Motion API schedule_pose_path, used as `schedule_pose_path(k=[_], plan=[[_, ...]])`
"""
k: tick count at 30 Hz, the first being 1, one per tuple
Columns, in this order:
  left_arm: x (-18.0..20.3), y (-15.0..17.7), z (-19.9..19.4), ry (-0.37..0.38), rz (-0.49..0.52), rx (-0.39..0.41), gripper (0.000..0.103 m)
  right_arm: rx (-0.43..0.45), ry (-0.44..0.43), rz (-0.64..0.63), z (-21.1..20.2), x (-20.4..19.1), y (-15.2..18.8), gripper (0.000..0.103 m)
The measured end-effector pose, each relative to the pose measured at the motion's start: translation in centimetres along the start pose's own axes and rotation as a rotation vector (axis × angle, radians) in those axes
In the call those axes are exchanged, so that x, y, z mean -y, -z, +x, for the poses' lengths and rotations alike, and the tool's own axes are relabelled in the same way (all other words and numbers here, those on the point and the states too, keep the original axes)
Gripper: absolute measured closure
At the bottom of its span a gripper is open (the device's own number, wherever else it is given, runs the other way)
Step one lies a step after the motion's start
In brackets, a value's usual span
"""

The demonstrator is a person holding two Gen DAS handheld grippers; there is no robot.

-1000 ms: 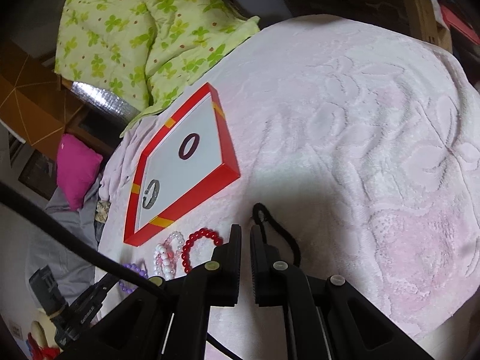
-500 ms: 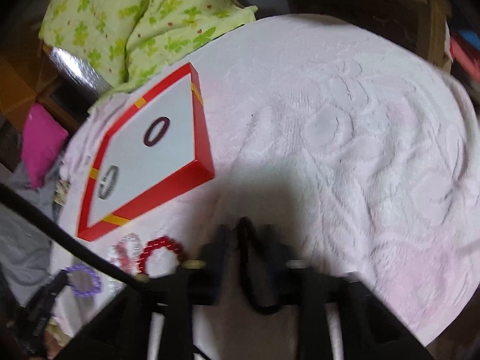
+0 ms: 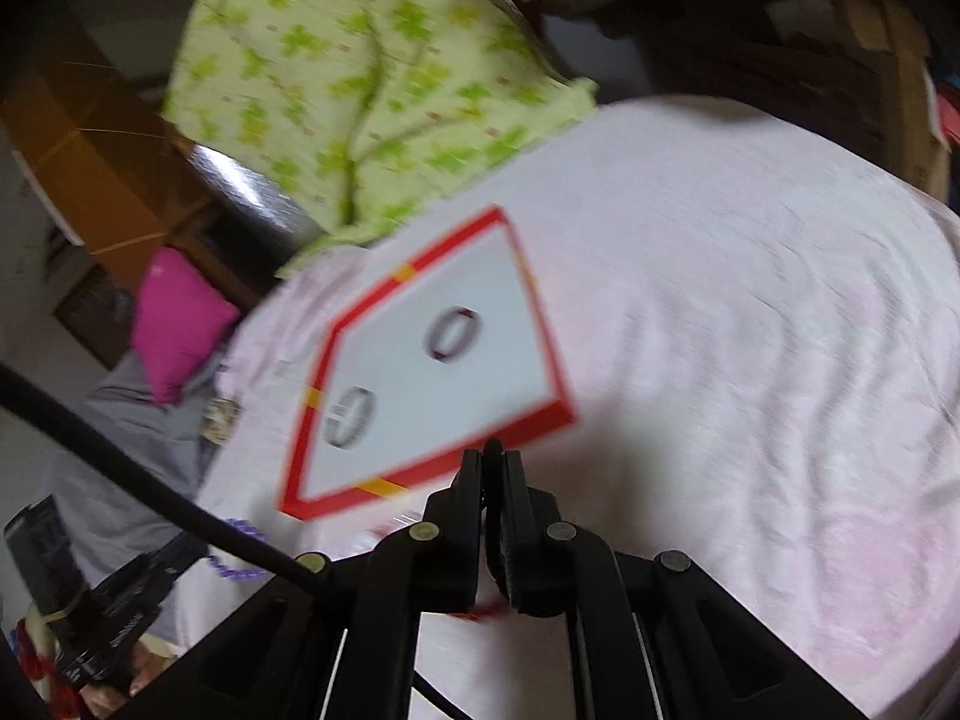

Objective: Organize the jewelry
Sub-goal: 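Carry the purple bracelet into the red tray and open the left gripper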

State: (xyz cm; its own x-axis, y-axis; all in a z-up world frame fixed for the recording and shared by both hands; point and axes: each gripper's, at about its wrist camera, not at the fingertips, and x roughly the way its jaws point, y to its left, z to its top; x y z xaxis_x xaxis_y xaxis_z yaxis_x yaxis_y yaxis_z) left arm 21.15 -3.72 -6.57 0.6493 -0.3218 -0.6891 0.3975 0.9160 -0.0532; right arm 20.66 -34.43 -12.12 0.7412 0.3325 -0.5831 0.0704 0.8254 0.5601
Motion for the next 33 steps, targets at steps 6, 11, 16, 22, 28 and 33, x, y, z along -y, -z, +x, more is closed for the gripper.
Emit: schedule_pose_path(k=[6,11,16,22,28,33], plan=[[0.2,-3.3,0.7,0.0,0.011,0.038,0.094,0.043,-0.135,0.03,2.1,-2.3,-1.4,0.096],[1.1,-5.0,2.8,0.03,-0.009,0.044,0.094,0.03,-0.17,0.058,5.3,-3.6,-2.5,0.096],[2.2,-5.8,6.6,0.059,-0.027,0.006,0.094,0.002,-0.152,0.082,8.4,-3.7,-3.8,0.096],[3.4,-5.3,10.8,0.075,-0.02,-0.055,0.094,-0.063,-0.09,0.136,11.5,-1.9,-5.0,0.096],[4.3,-4.5,12.8,0.067,0.009,-0.088,0.092,-0.11,-0.062,0.201,12.7,-0.1,-5.7,0.092],[4.3,-3.9,11.6,0.033,0.015,-0.062,0.051,-0.07,-0.093,0.225,11.5,0.6,-6.4,0.092]])
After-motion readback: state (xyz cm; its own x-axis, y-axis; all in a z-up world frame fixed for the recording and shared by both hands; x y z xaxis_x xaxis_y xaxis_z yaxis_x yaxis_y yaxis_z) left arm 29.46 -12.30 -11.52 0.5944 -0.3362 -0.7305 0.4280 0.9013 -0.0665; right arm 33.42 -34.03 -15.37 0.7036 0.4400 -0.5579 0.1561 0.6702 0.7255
